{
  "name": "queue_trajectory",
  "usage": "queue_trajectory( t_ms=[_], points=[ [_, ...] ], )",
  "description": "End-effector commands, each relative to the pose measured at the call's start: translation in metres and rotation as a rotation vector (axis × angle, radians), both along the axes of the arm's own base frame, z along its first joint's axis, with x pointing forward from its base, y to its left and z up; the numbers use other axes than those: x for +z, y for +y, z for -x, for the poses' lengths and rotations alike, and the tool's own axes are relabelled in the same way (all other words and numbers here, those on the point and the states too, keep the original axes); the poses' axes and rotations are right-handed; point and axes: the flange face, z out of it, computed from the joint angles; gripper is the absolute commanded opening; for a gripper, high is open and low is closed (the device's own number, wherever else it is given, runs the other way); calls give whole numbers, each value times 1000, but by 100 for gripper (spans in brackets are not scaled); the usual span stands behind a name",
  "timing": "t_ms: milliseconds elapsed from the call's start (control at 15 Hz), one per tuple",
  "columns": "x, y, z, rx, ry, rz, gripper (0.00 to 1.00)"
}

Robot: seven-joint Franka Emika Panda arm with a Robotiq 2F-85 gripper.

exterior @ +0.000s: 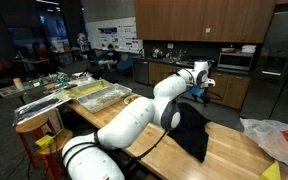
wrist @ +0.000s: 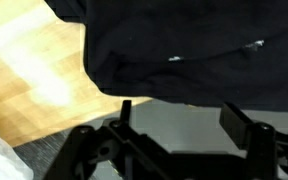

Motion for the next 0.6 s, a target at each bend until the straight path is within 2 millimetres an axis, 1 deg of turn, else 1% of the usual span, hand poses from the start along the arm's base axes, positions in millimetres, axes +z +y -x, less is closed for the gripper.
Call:
queue_trajectory(
  t_ms=[0, 67, 200, 400, 533],
  points=[
    [21, 12, -9, 39, -95, -11, 100],
    [20, 18, -11, 49, -97, -6, 100],
    [7, 29, -13, 75, -68, -2, 100],
    [-20, 47, -14, 99, -14, 3, 100],
    [-40, 61, -11, 113, 43, -8, 100]
  ],
)
